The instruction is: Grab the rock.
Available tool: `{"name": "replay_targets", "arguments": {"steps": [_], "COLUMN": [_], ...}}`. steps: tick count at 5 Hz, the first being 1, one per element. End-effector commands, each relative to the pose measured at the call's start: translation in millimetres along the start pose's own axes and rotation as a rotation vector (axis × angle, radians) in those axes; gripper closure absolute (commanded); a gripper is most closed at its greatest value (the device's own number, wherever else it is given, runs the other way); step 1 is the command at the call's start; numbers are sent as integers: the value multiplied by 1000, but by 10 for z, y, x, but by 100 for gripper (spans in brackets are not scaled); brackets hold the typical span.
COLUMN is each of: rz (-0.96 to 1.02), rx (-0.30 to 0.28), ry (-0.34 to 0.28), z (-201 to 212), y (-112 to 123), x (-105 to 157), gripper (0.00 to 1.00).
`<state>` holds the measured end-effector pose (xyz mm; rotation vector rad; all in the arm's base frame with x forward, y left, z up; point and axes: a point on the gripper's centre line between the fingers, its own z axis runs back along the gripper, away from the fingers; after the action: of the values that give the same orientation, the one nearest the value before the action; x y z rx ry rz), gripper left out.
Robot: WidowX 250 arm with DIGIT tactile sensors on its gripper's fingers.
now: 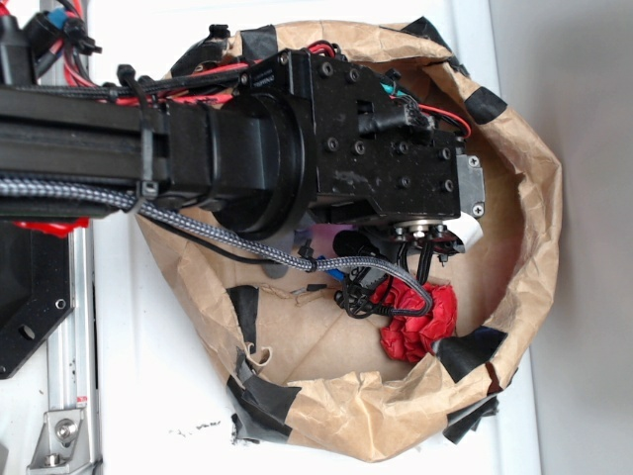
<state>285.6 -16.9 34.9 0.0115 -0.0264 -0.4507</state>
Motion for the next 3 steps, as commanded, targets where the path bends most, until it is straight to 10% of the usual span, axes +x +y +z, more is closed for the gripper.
{"name": "replay_targets", "arguments": {"steps": [1,3], "rz": [-80,-89], "rx": [-68,-89], "ry": [-135,-101], "z": [620,533], "y": [-427,-508], "x": [120,124], "gripper": [100,100]}}
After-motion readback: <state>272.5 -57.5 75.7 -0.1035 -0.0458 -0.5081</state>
